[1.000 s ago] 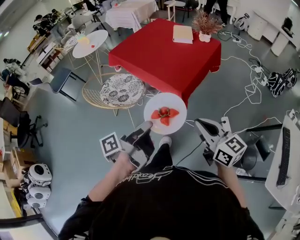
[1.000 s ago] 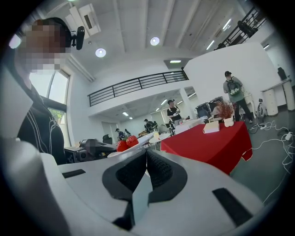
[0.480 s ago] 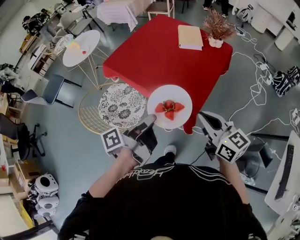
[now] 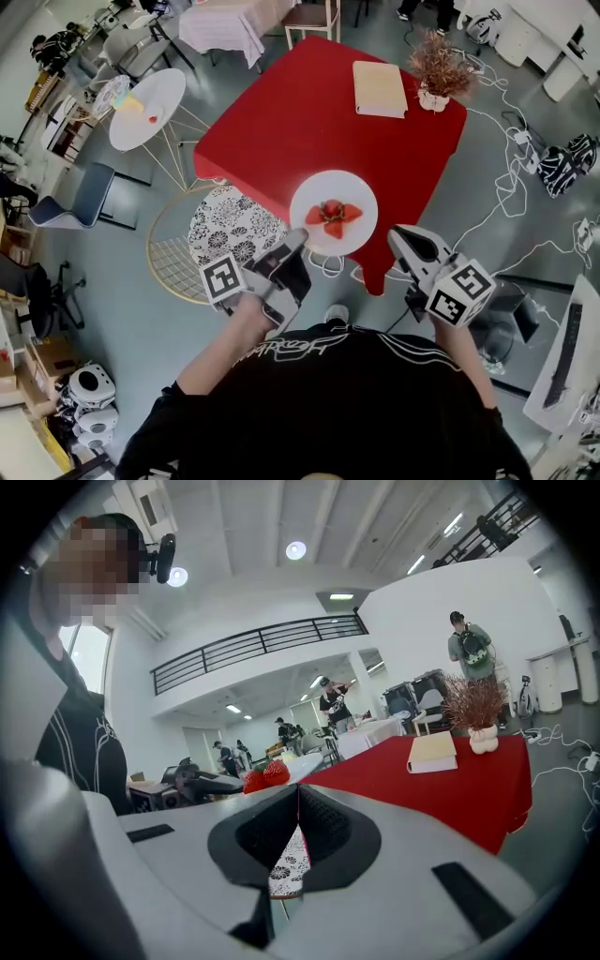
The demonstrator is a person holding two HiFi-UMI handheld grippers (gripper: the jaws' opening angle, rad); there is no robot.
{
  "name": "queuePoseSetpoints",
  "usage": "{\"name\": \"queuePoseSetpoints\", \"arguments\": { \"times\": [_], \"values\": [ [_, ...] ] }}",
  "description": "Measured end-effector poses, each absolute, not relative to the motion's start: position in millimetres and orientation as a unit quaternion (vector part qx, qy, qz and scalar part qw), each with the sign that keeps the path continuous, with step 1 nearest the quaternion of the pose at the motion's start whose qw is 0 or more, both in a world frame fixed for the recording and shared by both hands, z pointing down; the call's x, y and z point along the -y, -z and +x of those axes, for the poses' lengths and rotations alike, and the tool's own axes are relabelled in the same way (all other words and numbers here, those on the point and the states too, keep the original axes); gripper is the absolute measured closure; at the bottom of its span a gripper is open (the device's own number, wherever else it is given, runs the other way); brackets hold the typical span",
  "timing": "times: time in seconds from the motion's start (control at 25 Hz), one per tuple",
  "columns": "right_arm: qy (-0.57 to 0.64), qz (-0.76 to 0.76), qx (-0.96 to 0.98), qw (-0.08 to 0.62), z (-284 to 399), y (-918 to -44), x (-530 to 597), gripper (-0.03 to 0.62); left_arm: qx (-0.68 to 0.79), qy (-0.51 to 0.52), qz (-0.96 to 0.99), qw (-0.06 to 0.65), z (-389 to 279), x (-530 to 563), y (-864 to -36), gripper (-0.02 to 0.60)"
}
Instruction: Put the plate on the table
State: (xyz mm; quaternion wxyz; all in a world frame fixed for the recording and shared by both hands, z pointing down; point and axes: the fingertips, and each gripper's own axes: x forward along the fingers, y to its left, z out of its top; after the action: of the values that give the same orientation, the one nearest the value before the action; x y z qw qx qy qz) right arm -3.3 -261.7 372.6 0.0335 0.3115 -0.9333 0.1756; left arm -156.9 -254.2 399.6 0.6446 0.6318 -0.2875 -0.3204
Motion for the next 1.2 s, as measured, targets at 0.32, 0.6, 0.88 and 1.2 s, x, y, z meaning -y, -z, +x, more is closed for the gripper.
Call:
{"name": "queuePoseSetpoints", "arguments": {
  "times": [0.32,0.6,0.88,1.2],
  "values": [
    [-0.184,0.324,0.927,0.033,-1.6,-386.2,295.5,0.586,0.296,0.317,0.625,0.649,-159.1,299.3,-418.4,0.563],
    [-0.194,0.324,0.925,0.047,-6.7,-409.0,311.5,0.586,0.31,0.311,0.629,0.641,-159.2,334.4,-444.9,0.563],
    [-0.207,0.33,0.919,0.053,2.7,-421.7,312.3,0.586,0.334,0.31,0.628,0.631,-160.7,377.1,-477.8,0.563],
    [-0.216,0.347,0.911,0.054,18.2,-429.1,316.6,0.586,0.352,0.307,0.612,0.638,-157.3,421.2,-509.2,0.563]
  ]
}}
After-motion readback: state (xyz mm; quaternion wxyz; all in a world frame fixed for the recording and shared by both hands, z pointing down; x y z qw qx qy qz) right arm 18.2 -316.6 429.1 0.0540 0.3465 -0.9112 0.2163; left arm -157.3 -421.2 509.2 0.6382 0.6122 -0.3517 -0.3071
